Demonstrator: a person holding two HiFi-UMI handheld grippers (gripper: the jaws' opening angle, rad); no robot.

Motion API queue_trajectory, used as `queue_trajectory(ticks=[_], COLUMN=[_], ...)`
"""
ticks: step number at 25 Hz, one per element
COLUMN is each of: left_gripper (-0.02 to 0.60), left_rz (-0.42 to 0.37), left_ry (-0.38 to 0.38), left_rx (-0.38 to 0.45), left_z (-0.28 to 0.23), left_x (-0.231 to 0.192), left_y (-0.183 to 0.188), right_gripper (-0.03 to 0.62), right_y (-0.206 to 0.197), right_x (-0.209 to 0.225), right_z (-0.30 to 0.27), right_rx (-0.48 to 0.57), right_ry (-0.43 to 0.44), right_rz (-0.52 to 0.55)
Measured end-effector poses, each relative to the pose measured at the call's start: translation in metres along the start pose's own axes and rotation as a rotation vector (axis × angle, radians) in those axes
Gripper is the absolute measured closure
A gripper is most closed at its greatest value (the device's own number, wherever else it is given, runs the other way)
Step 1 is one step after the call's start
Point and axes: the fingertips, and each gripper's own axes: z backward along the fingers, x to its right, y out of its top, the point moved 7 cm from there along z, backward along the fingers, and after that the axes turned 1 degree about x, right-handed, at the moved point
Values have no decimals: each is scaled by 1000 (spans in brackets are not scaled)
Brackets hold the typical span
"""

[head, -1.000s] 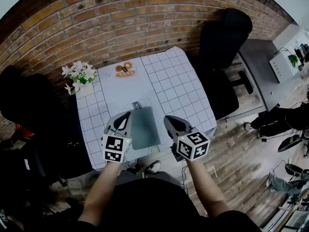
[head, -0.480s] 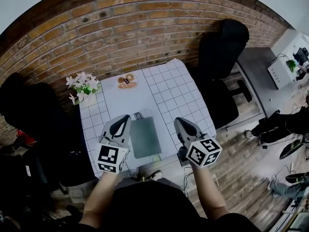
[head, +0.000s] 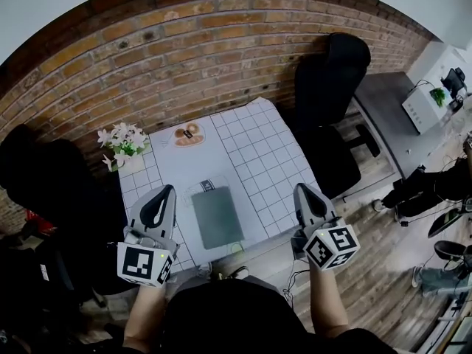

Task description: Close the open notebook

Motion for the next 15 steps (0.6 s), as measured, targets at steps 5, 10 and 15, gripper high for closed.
queue_trajectory(ticks=[5, 10, 15], left_gripper=[557, 557, 557], left_rz=[-15, -20, -19], left_ry=[30, 68, 97], left_rx=[39, 45, 42], left_z=[21, 43, 57], left_x=[-2, -5, -8], left_y=[19, 28, 29], right_gripper=[579, 579, 579], right_y=[10, 17, 21], right_x=[3, 5, -2], right_z=[20, 30, 28], right_rx=[27, 49, 63], right_ry=[-42, -74, -60], right_rz=[34, 40, 49])
